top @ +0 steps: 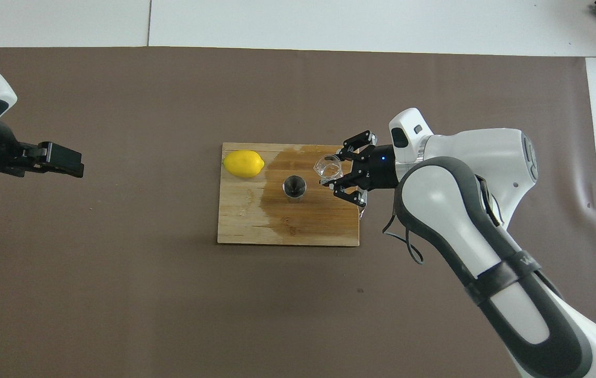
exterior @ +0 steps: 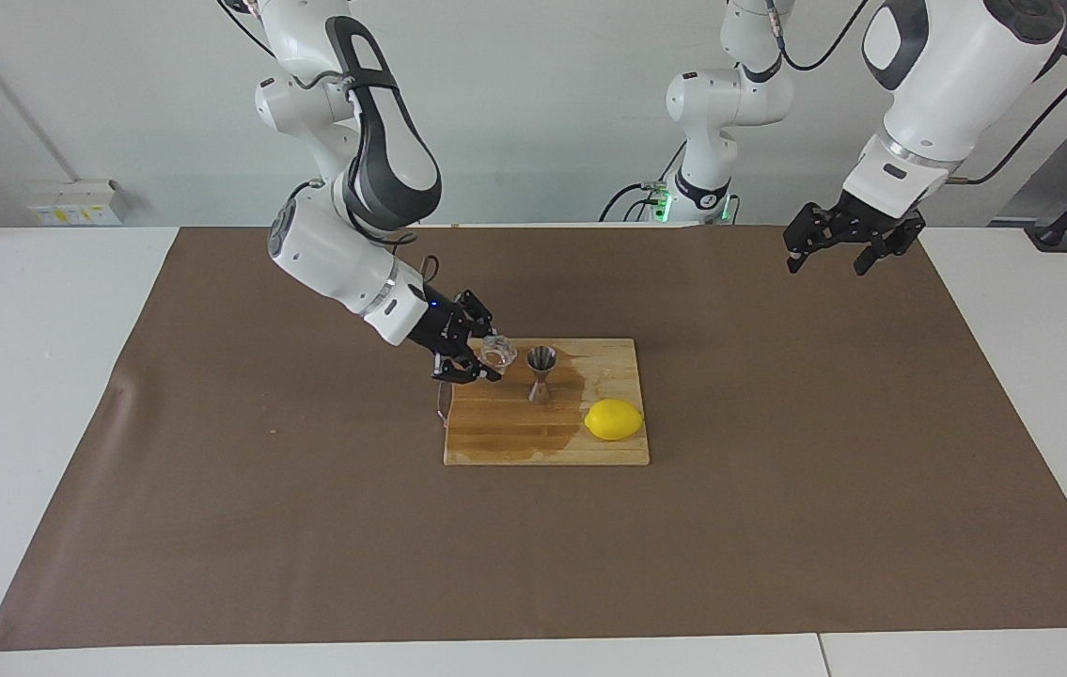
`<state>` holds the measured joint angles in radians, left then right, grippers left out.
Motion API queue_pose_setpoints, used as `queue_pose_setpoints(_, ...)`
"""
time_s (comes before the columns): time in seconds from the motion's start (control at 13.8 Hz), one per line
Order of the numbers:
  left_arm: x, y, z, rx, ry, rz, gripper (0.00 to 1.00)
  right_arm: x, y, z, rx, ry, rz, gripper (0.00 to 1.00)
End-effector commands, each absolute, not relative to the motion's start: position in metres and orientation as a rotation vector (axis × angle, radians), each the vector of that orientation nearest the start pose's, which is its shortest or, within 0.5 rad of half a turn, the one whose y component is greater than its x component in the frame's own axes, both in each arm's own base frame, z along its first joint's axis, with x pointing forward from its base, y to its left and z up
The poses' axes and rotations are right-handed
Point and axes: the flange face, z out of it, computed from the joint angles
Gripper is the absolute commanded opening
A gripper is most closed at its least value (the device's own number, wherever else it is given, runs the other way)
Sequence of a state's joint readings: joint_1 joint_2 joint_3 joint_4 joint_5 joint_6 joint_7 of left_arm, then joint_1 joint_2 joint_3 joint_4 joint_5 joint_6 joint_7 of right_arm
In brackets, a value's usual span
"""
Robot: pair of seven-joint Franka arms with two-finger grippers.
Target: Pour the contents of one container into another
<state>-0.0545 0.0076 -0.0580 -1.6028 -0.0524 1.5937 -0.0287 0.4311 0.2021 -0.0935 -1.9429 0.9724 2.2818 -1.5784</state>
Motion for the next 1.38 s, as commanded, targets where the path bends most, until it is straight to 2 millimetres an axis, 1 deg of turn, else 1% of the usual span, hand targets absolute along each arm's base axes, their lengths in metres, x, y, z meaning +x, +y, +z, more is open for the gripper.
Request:
queue_pose_setpoints(0.0,0.546,-0.066,0.61,-3.195,0.118,0.036,1.0,0.567,0.228,0.41,-2.034,-1.547,-0.67,0.0)
queue_pose_setpoints(0.22,0.546,-0.066,0.61,-3.195,0.118,0.036,1.0,0.565,0.235,0.414,-2.06,-1.56,-0.634,0.0)
queue_pose_setpoints(0.29,0.546,-0.066,0.61,-3.195,0.118,0.036,1.0,0.563,0.242,0.415,-2.064,-1.568,-0.62,0.0)
queue_pose_setpoints(0.43,0.546,-0.066,0.61,-3.195,0.118,0.036,1.0,0.564,0.243,0.418,-2.101,-1.557,-0.597,0.0)
queue_pose_setpoints(0.58,0.546,-0.066,0.61,-3.195,0.118,0.036,1.0,0.563,0.252,0.421,-2.147,-1.54,-0.567,0.0)
queue_pose_setpoints(0.72,0.546,-0.065,0.614,-3.196,0.116,0.026,1.0,0.564,0.252,0.421,-2.171,-1.522,-0.556,0.0)
queue_pose_setpoints(0.8,0.546,-0.063,0.614,-3.195,0.108,0.019,1.0,0.565,0.252,0.422,-2.186,-1.508,-0.561,0.0)
queue_pose_setpoints(0.94,0.546,-0.051,0.613,-3.184,0.079,0.033,1.0,0.566,0.253,0.423,-2.221,-1.491,-0.57,0.0)
queue_pose_setpoints(1.01,0.545,-0.048,0.614,-3.183,0.077,0.033,1.0,0.565,0.255,0.423,-2.234,-1.474,-0.564,0.0)
queue_pose_setpoints(1.16,0.546,-0.042,0.613,-3.182,0.067,0.035,1.0,0.562,0.265,0.421,-2.256,-1.479,-0.558,0.0)
queue_pose_setpoints(1.23,0.546,-0.042,0.613,-3.175,0.077,0.037,1.0,0.561,0.269,0.42,-2.262,-1.493,-0.55,0.0)
queue_pose_setpoints(1.3,0.545,-0.039,0.613,-3.147,0.096,0.037,1.0,0.56,0.271,0.42,-2.263,-1.514,-0.543,0.0)
